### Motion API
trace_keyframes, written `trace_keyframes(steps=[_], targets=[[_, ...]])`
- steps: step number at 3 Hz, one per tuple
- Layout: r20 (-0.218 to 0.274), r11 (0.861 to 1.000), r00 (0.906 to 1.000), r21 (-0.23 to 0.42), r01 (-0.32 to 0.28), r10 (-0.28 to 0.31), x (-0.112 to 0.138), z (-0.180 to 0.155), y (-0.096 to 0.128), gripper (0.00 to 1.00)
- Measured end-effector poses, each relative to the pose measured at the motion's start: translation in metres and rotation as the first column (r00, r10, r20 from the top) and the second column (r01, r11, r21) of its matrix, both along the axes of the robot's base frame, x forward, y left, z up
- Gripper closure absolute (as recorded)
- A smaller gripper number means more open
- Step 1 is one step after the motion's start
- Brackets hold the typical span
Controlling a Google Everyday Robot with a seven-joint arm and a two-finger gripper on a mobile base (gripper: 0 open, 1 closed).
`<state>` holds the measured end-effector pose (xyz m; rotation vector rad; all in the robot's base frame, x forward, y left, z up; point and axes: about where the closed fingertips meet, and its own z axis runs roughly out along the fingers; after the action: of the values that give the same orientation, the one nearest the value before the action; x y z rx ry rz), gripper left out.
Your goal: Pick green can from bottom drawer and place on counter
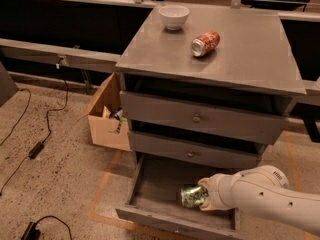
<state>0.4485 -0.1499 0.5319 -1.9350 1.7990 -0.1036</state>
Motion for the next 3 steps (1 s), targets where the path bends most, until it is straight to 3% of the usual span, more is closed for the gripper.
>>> trace_keyframes(steps=[1,2,3], targets=[[0.018,0.997,0.9989,0.067,0.042,-0.044,0.015,0.029,-0.003,1.00],[0.052,0.986,0.9908,0.118,0.118,-0.125,0.032,0.102,-0.047,1.00],[0.068,0.980,0.9849,0.130,0.150,-0.159,0.047,0.171,-0.087,1.00]])
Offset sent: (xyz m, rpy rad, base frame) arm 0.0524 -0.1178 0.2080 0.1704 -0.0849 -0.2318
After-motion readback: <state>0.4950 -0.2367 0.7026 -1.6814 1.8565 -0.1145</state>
